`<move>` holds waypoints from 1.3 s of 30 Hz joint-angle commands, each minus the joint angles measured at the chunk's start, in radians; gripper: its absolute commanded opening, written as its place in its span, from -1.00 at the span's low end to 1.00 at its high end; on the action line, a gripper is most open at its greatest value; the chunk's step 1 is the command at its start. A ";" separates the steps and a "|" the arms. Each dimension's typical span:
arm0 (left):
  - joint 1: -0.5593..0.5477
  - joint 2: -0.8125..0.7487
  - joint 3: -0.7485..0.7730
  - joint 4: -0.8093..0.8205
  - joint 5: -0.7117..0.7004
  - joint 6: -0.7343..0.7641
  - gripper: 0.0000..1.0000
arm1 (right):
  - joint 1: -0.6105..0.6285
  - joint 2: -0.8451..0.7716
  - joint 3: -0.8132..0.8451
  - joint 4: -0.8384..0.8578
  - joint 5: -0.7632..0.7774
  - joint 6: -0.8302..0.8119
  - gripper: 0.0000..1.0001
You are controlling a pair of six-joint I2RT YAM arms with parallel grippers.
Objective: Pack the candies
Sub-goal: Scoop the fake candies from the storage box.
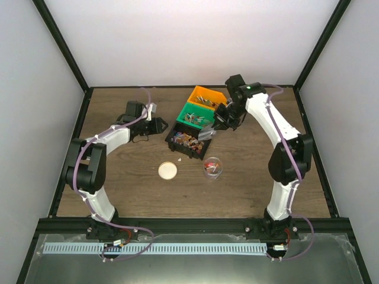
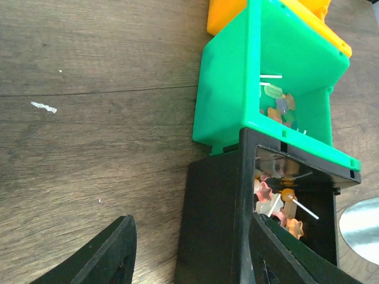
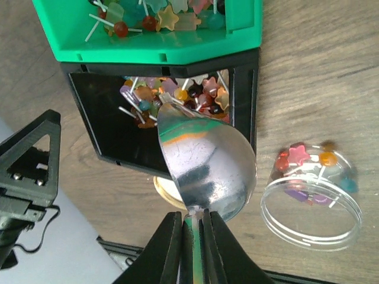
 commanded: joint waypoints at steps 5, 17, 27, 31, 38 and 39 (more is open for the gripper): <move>-0.023 0.048 0.008 -0.020 -0.025 0.013 0.08 | 0.079 0.102 0.166 -0.096 0.131 0.017 -0.99; -0.069 0.126 0.055 -0.041 -0.001 0.001 0.15 | 0.091 0.124 0.108 -0.097 0.226 -0.015 -0.99; -0.071 0.130 0.057 -0.050 -0.004 0.002 0.15 | 0.103 0.115 0.042 -0.099 0.311 -0.024 -0.99; -0.071 0.138 0.059 -0.047 0.002 -0.003 0.15 | 0.103 0.102 0.008 -0.100 0.350 -0.024 -0.99; -0.073 0.144 0.066 -0.050 0.015 -0.008 0.15 | 0.130 0.193 0.033 -0.096 0.353 -0.090 -0.99; -0.074 0.144 0.067 -0.051 0.017 -0.008 0.15 | 0.140 0.213 0.048 -0.096 0.353 -0.105 -0.99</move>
